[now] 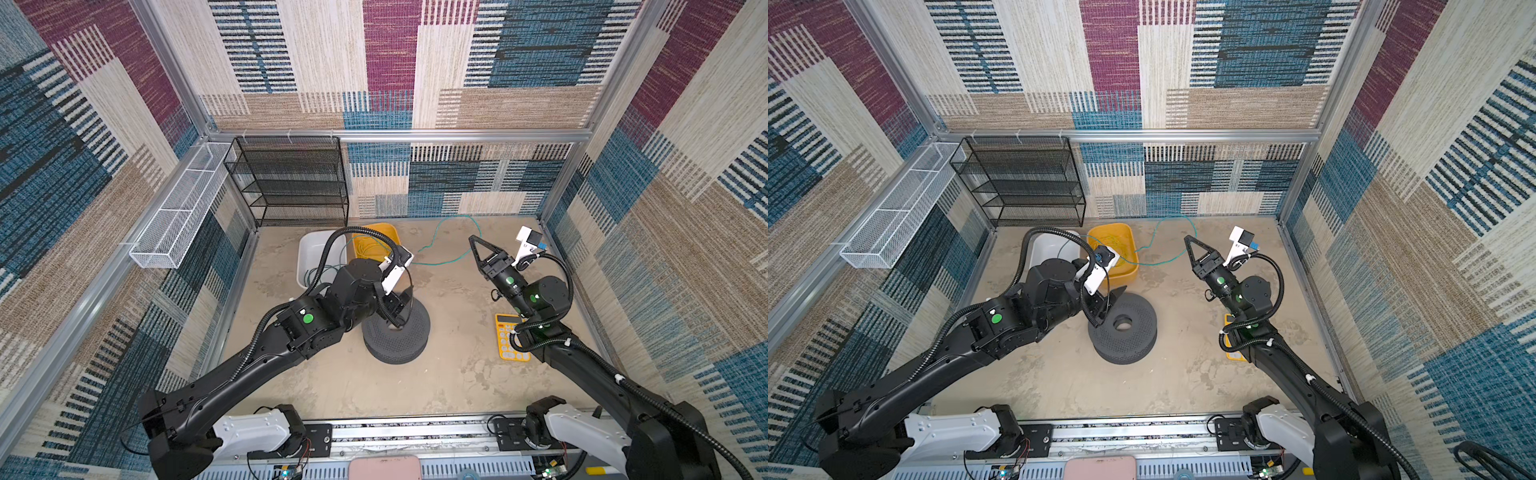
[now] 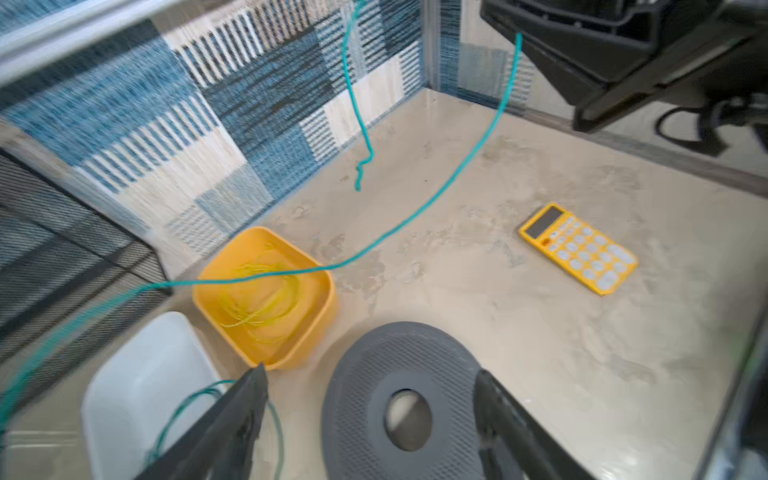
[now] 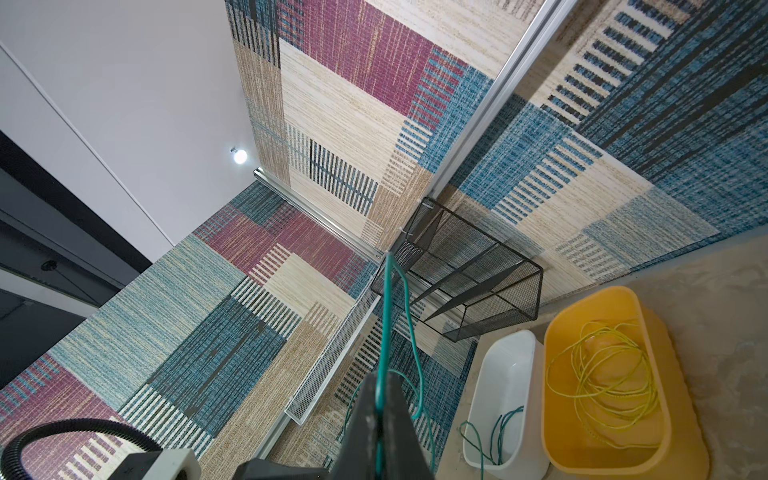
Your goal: Wrap the cables
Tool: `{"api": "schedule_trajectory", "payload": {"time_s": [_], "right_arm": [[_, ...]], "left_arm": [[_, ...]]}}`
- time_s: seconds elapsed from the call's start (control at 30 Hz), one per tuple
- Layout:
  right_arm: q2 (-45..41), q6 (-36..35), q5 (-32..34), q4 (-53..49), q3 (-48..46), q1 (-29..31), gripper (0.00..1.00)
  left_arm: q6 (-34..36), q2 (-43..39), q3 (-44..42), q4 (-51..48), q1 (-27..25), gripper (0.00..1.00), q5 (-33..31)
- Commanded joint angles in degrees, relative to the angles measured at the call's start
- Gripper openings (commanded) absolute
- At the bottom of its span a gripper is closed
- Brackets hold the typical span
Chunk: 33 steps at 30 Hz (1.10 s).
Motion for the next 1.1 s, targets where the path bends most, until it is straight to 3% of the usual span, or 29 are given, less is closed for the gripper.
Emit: {"api": "schedule_trajectory", "payload": {"time_s": [0.0,0.1,0.23,0.3,0.43,0.5,0.67,0.8,1.07], "right_arm": [[-0.2,-0.6,-1.2,1.4,-0.6,0.0,0.0],[-0.8,-0.4,-1.6,2.6,-1.9,0.1,0.0],[-1.8,-1.9,-2.4,3.6,-3.2,0.0,0.0],[-2.2,-2.7,-2.6,3.5,-3.5,0.1,0.0],[-1.7,-3.0,-2.4,1.4,-2.5,0.1,0.0],[-1.1,-3.1,-2.3,-0.2,-1.3,0.1,0.0],[1.1,-2.5,-3.4,-1.9,1.0,0.0,0.0],[1.3,-2.0,-3.9,-1.7,1.1,0.1,0.0],[-0.3,-1.6,-4.7,-2.1,0.0,0.6,0.0]], "left_arm": [[-14.2,-2.7,-5.1,12.2,3.9,0.79,10.9],[-21.4,-5.2,-10.0,19.5,7.6,0.8,15.6],[-29.6,-6.5,-11.3,22.7,12.1,0.8,17.4],[-28.8,-5.3,-10.4,23.6,12.8,0.81,19.6],[-17.3,0.0,-4.0,13.7,10.3,0.64,22.3],[-8.6,0.5,-3.5,10.3,6.4,0.59,17.5],[6.0,-0.8,-6.0,8.2,-1.4,0.58,9.8],[15.8,0.5,-6.5,11.2,-7.2,0.64,-0.5],[25.0,6.0,-7.5,24.0,-8.4,0.66,-8.0]]}}
